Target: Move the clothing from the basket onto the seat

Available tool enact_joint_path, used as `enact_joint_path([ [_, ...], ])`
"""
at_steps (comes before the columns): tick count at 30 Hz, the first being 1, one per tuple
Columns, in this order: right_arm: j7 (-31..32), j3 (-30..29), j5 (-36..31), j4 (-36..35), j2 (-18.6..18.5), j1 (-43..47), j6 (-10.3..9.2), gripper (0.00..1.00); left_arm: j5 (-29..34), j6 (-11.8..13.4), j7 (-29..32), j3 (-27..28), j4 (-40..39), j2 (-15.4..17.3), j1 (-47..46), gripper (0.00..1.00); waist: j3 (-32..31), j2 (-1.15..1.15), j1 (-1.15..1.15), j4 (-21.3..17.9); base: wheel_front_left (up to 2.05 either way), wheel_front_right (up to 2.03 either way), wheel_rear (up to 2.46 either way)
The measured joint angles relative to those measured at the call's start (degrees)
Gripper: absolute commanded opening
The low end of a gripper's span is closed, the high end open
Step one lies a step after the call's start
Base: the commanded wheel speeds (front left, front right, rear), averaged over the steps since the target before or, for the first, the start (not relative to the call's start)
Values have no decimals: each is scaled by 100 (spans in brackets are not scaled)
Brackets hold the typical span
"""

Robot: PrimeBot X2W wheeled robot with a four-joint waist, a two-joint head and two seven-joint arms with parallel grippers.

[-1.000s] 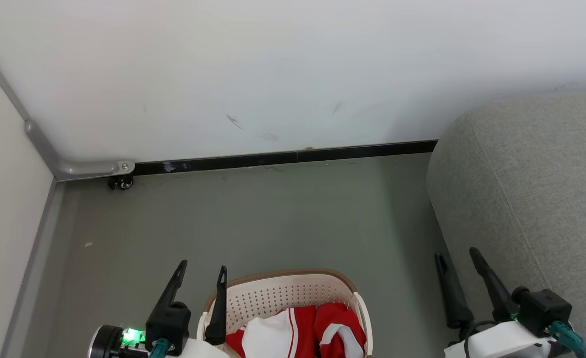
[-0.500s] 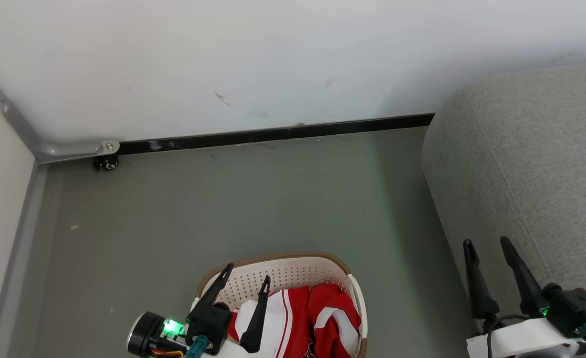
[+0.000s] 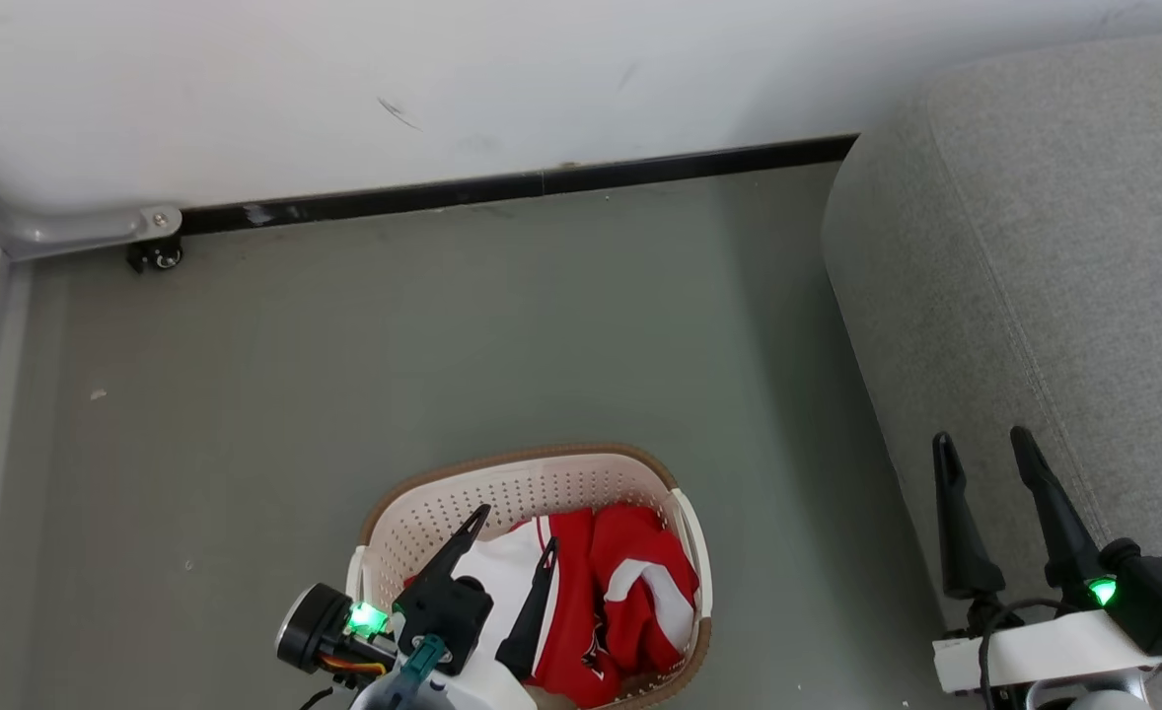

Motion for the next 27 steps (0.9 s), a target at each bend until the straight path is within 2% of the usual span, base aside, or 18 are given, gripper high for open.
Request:
enact_joint_path([
  [27,-68,159,140,-491,-2,-1055,0,100,264,-97,-4,-233,639,-33,-1190,100,1741,0,0,-476,0,0,0],
])
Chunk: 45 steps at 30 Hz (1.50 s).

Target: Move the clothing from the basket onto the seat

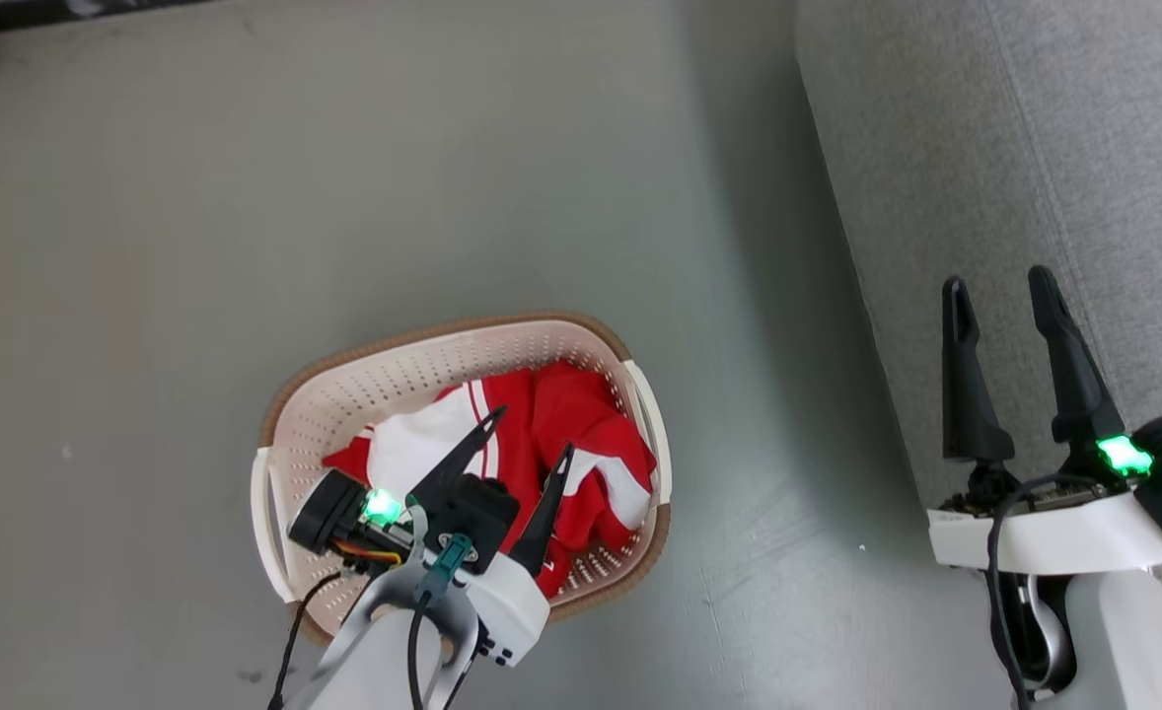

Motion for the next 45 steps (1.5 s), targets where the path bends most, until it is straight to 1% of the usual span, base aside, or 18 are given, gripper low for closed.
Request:
enact_joint_path([
  [7,-10,149,15,-22,-7,-391,0,100,47,-7,-1,-58,74,-2,-253,100,407,0,0,-108,0,0,0],
  [16,-35,244,47,-16,-22,-919,0,100,196,-130,-2,-248,200,-3,-494,100,858,0,0,-204,0,0,0],
  [21,-43,290,53,5,-26,-1143,0,100,245,-146,-2,-339,344,-3,-612,100,1073,0,0,-248,0,0,0],
  [24,-43,307,55,35,-27,-1244,0,100,268,-202,-2,-393,400,-1,-710,100,1192,0,-1,-273,0,0,0],
  [35,-44,330,160,134,-33,-1538,0,100,341,-238,-3,-446,721,-2,-999,100,1537,0,-1,-368,0,0,0],
  [45,-58,325,177,121,-44,-2083,0,100,343,-269,-44,-479,911,-2,-1252,100,1813,0,-1,-481,0,0,0],
])
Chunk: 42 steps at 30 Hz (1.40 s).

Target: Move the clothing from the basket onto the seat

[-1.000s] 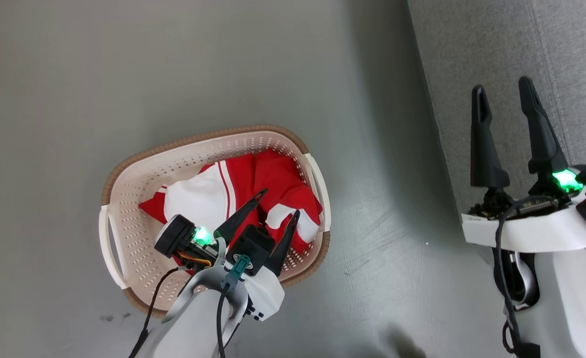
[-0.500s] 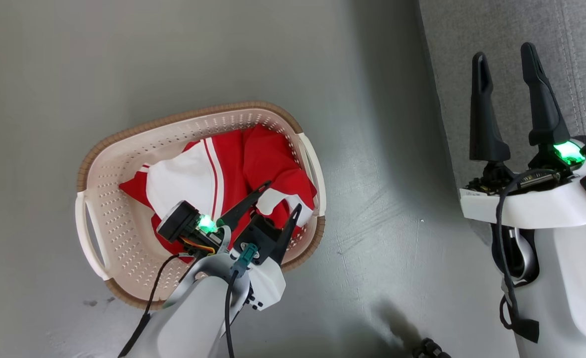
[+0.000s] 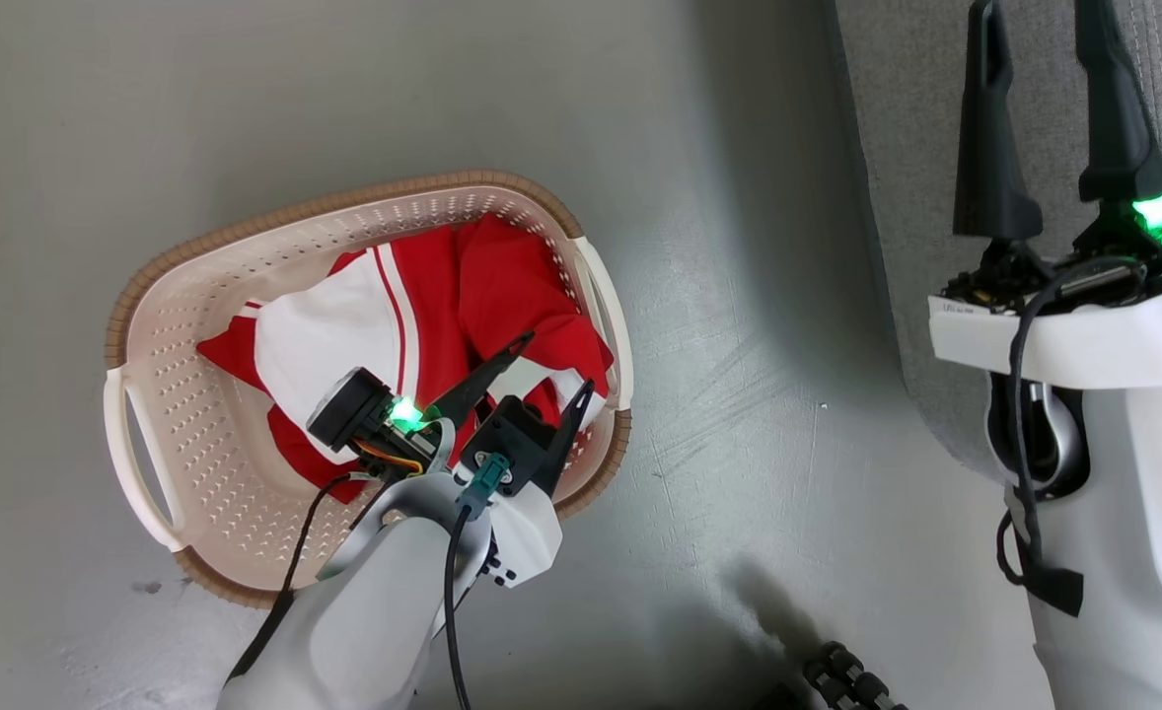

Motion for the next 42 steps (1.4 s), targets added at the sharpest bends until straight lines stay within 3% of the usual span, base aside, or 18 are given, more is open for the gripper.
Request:
enact_joint_path([
  [14,-1,65,58,48,-7,-193,0,100,49,25,1,11,608,7,-233,99,91,0,0,-112,0,0,0],
  [15,-1,64,58,52,-7,-193,0,100,49,26,1,13,647,5,-246,85,89,0,0,-119,0,0,0],
  [16,-1,64,58,57,-7,-193,0,100,48,31,0,15,686,5,-262,64,87,0,0,-127,0,0,0],
  [17,-1,64,64,64,-7,-193,0,100,47,34,0,22,715,4,-274,64,83,0,0,-134,0,0,0],
  [18,-1,64,75,69,-7,-193,0,100,47,52,0,22,748,3,-289,43,79,0,0,-140,0,0,0],
  [20,-1,57,75,71,-7,-193,0,100,45,75,1,22,784,3,-320,20,67,0,0,-148,0,0,0],
  [21,-1,54,75,73,-7,-193,0,100,45,75,0,22,792,3,-335,0,59,0,0,-150,0,0,0],
  [31,-1,21,68,151,-7,-190,0,100,-83,75,0,54,713,-4,-350,0,-79,0,0,-115,0,0,0],
  [42,-1,-148,-33,232,-8,-175,0,100,-478,167,1,398,-87,-8,-342,0,-340,0,0,13,0,0,0],
])
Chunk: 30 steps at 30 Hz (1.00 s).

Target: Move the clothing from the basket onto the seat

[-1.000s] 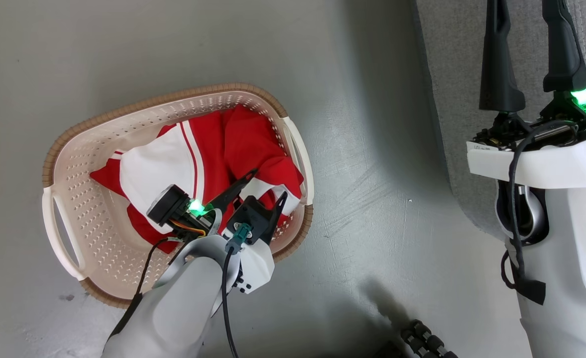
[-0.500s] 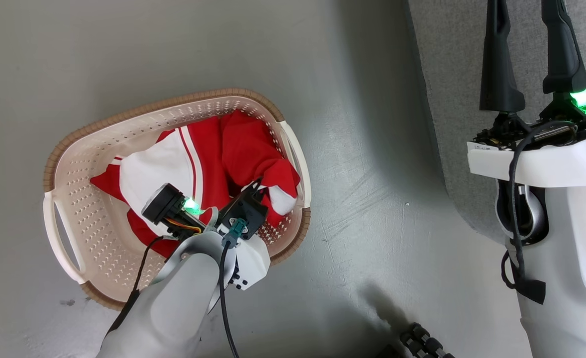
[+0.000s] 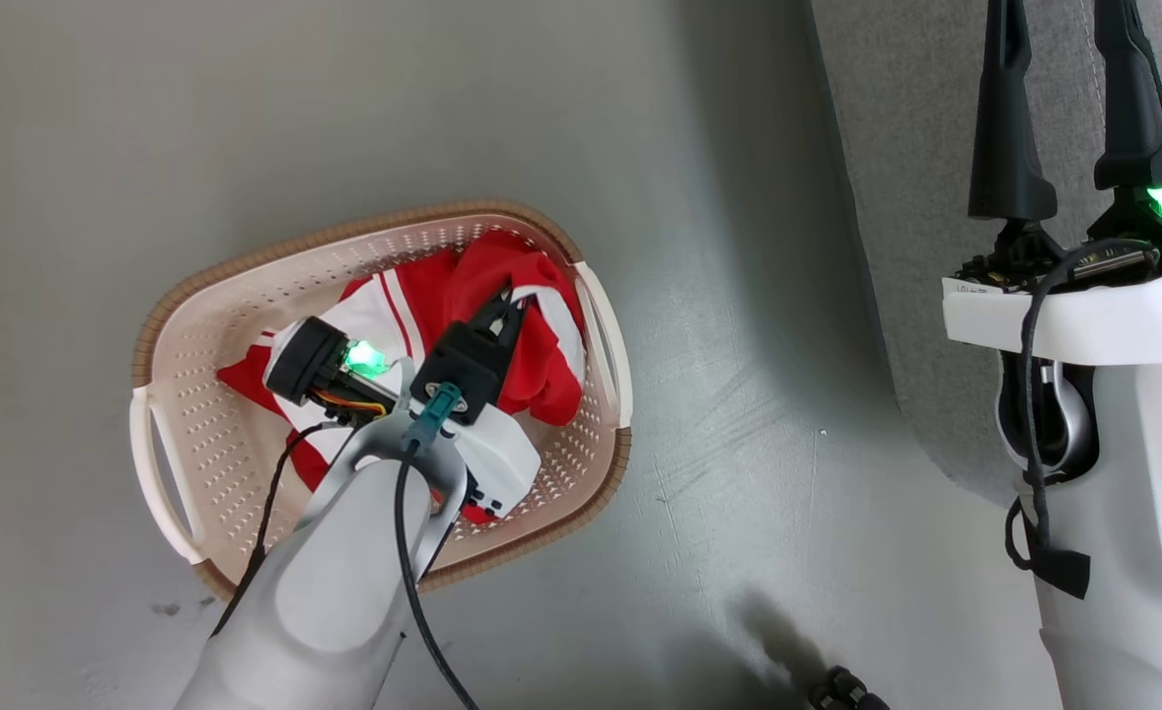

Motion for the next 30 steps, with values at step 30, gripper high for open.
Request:
enact_joint_path([
  [30,0,-3,-482,455,-57,639,0,100,-569,365,-1,826,-2607,219,1059,0,-1268,0,0,572,0,0,0],
])
